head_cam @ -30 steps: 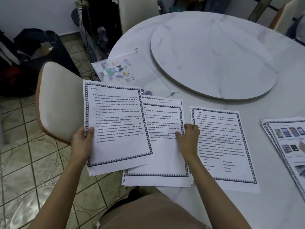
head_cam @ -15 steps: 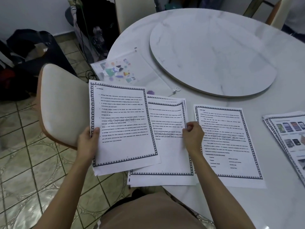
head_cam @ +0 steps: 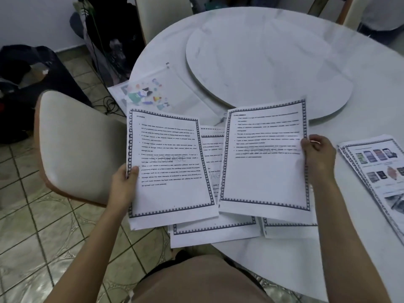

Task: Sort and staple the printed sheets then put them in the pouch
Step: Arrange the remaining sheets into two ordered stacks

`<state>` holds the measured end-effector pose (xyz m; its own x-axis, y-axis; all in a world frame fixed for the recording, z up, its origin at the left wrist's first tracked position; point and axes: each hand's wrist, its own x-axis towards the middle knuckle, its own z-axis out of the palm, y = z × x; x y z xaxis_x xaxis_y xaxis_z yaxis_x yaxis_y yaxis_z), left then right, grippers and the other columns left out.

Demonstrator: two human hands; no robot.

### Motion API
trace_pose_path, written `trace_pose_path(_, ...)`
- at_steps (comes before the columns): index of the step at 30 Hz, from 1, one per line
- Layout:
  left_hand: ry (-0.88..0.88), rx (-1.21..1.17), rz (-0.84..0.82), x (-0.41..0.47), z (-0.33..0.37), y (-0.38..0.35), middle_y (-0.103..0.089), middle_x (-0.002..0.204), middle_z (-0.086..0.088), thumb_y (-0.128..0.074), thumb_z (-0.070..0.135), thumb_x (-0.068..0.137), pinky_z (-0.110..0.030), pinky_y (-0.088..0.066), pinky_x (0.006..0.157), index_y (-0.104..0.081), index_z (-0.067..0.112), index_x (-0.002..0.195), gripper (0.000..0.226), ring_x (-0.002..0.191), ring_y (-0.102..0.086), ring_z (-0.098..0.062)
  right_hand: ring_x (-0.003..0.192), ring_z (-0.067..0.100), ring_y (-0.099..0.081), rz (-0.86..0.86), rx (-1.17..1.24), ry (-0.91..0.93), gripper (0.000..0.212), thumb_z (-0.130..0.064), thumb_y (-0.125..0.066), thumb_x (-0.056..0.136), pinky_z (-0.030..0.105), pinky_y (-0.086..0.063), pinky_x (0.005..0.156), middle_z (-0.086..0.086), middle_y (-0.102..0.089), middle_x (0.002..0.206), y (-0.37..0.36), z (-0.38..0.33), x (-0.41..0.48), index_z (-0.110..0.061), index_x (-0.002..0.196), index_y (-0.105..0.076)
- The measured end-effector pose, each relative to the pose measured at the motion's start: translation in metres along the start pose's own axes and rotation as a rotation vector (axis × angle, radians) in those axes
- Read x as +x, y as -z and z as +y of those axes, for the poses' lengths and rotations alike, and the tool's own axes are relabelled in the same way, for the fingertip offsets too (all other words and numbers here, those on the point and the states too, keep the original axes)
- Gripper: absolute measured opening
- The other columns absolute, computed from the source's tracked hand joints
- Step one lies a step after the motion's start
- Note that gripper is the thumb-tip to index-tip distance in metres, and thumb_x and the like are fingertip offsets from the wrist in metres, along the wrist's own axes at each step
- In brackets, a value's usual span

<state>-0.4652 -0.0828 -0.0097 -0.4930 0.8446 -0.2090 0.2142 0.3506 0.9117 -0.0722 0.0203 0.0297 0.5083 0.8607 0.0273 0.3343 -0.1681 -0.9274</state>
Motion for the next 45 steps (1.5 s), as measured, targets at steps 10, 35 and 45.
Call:
trace_pose_path(10,0.018,0.39,-0.038,-0.018,0.0,-0.039,-0.062,0.117,-0.022,-0.051,0.016,0.093,-0.041,-0.044,0.088,-0.056,-0.003,0.114,0.029,0.106,-0.057,-0.039,0.069,-0.009,-0.057,0.13,0.096,-0.067,0.022,-0.019,-0.059,0.086,0.013,-0.043,0.075,-0.001,-0.059,0.086,0.086,0.03,0.045,-0.009,0.106,-0.06)
trace_pose_path(35,-0.228,0.578,0.085,-0.079,0.05,-0.168,-0.025,0.147,-0.021,-0.056,0.012,0.089,-0.043,-0.017,0.112,-0.031,0.004,0.141,0.058,0.137,-0.019,-0.035,0.081,0.016,-0.048,0.124,0.014,-0.213,0.004,-0.017,-0.056,0.09,0.02,-0.039,0.077,0.002,-0.054,0.082,0.193,0.102,0.103,-0.015,0.087,-0.056)
trace_pose_path(45,-0.008,0.316,-0.294,-0.106,0.084,-0.24,-0.056,0.127,-0.005,-0.053,0.022,0.092,-0.019,-0.039,0.075,-0.045,0.011,0.133,0.042,0.1,-0.052,-0.013,0.094,0.02,-0.052,0.018,-0.028,-0.207,0.024,-0.018,-0.055,0.091,0.026,-0.039,0.081,0.01,-0.059,0.094,0.191,0.119,0.106,-0.002,0.107,-0.062)
